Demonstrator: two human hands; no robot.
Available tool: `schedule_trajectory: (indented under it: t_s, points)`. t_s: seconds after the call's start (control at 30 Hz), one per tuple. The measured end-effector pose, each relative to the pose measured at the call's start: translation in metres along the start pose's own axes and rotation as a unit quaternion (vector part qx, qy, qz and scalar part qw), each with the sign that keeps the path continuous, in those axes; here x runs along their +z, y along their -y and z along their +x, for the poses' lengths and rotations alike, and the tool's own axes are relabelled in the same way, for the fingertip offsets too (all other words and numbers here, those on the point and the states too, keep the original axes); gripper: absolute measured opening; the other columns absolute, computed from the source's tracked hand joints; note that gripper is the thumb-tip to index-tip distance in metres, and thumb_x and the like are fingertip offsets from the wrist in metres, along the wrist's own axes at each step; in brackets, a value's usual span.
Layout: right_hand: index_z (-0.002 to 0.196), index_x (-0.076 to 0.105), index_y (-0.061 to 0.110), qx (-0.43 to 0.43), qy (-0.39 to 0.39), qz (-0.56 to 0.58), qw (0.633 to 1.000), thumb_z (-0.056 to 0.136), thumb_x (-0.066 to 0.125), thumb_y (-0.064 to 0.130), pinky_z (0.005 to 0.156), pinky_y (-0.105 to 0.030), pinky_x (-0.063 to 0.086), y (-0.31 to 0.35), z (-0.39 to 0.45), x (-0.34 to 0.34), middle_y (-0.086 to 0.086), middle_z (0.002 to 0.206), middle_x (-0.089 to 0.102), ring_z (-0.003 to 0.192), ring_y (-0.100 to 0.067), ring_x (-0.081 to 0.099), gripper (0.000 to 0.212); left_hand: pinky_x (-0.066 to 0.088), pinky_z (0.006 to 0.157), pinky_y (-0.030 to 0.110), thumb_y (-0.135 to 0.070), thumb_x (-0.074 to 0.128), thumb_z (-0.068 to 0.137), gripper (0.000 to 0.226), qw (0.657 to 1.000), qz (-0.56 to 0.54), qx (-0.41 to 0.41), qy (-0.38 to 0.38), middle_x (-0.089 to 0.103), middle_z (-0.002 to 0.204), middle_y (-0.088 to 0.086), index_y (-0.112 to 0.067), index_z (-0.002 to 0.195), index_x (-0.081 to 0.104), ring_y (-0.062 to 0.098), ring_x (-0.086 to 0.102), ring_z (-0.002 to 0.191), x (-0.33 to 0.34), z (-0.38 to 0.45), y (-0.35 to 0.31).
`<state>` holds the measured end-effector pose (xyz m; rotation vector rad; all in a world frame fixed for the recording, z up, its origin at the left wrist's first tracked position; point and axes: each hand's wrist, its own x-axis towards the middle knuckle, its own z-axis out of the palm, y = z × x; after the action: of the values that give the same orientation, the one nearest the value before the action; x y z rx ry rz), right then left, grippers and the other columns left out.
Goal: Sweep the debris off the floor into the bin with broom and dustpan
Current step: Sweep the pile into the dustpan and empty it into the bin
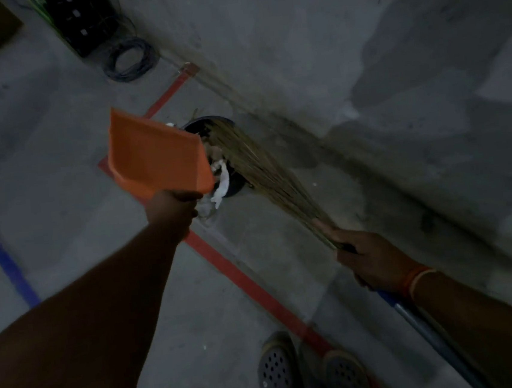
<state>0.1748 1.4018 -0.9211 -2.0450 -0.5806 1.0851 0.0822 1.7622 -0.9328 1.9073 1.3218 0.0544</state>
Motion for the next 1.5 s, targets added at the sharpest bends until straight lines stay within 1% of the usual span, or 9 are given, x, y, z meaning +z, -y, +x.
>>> schedule_trajectory:
  t_s: [0.07, 0.2, 0.4, 0.67, 0.87, 0.93, 1.07, 1.27, 1.5]
  points:
    - [0.137, 0.039, 0.051, 0.011, -0.032, 0.016, 0.999, 0.098, 0.049, 0.008, 0.044, -0.017, 0.043, -0.011, -0.021, 0.005, 0.024, 0.085, 0.067, 0.044, 0.003, 0.053, 0.059, 0.044, 0.046, 0.022, -0.008, 0.064, 0.089, 0.020, 0.999, -0.018, 0.021, 0.028, 0.065, 0.050, -0.003, -0.021, 0.092, 0.079, 0.013, 0.054, 0.041, 0.011, -0.015, 0.016]
    - [0.142, 0.038, 0.045, 0.044, -0.061, 0.042, 0.996, 0.100, 0.048, 0.011, 0.055, -0.001, 0.037, -0.040, -0.056, 0.011, 0.014, 0.140, 0.053, 0.058, 0.021, 0.050, 0.055, 0.040, 0.047, 0.025, -0.009, 0.063, 0.092, 0.020, 0.994, -0.074, 0.038, 0.072, 0.066, 0.065, 0.010, -0.023, 0.095, 0.078, 0.020, 0.050, 0.047, 0.027, -0.034, 0.024]
    - [0.136, 0.041, 0.056, 0.118, -0.128, 0.070, 0.982, 0.100, 0.049, 0.016, 0.045, -0.026, 0.046, -0.067, -0.107, 0.023, -0.010, 0.106, 0.071, 0.049, -0.018, 0.051, 0.053, 0.041, 0.044, 0.024, -0.015, 0.067, 0.089, 0.017, 0.982, -0.136, 0.069, 0.110, 0.067, 0.070, 0.011, -0.023, 0.099, 0.079, 0.019, 0.053, 0.051, 0.027, -0.044, 0.009]
    - [0.141, 0.046, 0.026, 0.206, -0.174, 0.081, 0.959, 0.097, 0.054, 0.016, 0.045, -0.022, 0.045, -0.114, -0.172, 0.094, -0.011, 0.111, 0.064, 0.051, -0.018, 0.059, 0.046, 0.033, 0.035, 0.017, -0.007, 0.062, 0.094, 0.016, 0.968, -0.211, 0.093, 0.096, 0.059, 0.051, -0.004, -0.010, 0.102, 0.076, 0.008, 0.045, 0.040, -0.009, -0.091, 0.056]
    - [0.133, 0.052, 0.031, 0.194, -0.147, 0.085, 0.966, 0.093, 0.058, 0.008, 0.083, -0.017, 0.052, -0.114, -0.193, 0.176, -0.003, 0.123, 0.064, 0.097, -0.015, 0.063, 0.046, 0.033, 0.037, 0.018, -0.007, 0.063, 0.095, 0.016, 0.966, -0.237, 0.068, 0.075, 0.055, 0.062, 0.012, -0.010, 0.104, 0.075, 0.012, 0.045, 0.041, -0.037, -0.125, 0.126]
    - [0.133, 0.052, 0.031, 0.199, -0.138, 0.086, 0.966, 0.093, 0.056, 0.007, 0.085, -0.039, 0.055, -0.104, -0.182, 0.195, -0.002, 0.113, 0.066, 0.095, -0.029, 0.067, 0.047, 0.032, 0.037, 0.017, -0.007, 0.062, 0.095, 0.017, 0.966, -0.242, 0.060, 0.073, 0.054, 0.062, 0.012, -0.009, 0.107, 0.075, 0.014, 0.043, 0.043, -0.048, -0.124, 0.149]
    - [0.140, 0.047, 0.034, 0.154, -0.112, 0.003, 0.982, 0.095, 0.053, 0.016, 0.087, -0.024, 0.046, -0.077, -0.119, 0.202, 0.002, 0.132, 0.059, 0.106, -0.016, 0.059, 0.048, 0.034, 0.039, 0.019, -0.011, 0.065, 0.094, 0.017, 0.970, -0.230, 0.045, 0.063, 0.057, 0.063, 0.010, -0.010, 0.108, 0.076, 0.017, 0.045, 0.047, -0.071, -0.094, 0.191]
    - [0.149, 0.033, 0.030, 0.096, -0.118, -0.153, 0.977, 0.090, 0.047, 0.041, 0.097, -0.028, 0.041, -0.029, 0.023, 0.187, -0.009, 0.148, 0.045, 0.124, -0.031, 0.054, 0.061, 0.035, 0.038, 0.019, -0.012, 0.065, 0.094, 0.016, 0.974, -0.204, 0.058, 0.078, 0.058, 0.063, 0.011, -0.016, 0.103, 0.077, 0.018, 0.047, 0.049, -0.091, -0.033, 0.245]
    - [0.149, 0.035, 0.024, 0.152, -0.063, -0.140, 0.976, 0.090, 0.055, 0.010, 0.108, -0.037, 0.037, -0.040, 0.112, 0.235, -0.009, 0.153, 0.038, 0.135, -0.032, 0.043, 0.064, 0.041, 0.047, 0.022, -0.003, 0.065, 0.092, 0.016, 0.975, -0.192, 0.042, 0.102, 0.064, 0.058, -0.001, -0.012, 0.098, 0.077, 0.017, 0.054, 0.058, -0.115, 0.018, 0.302]
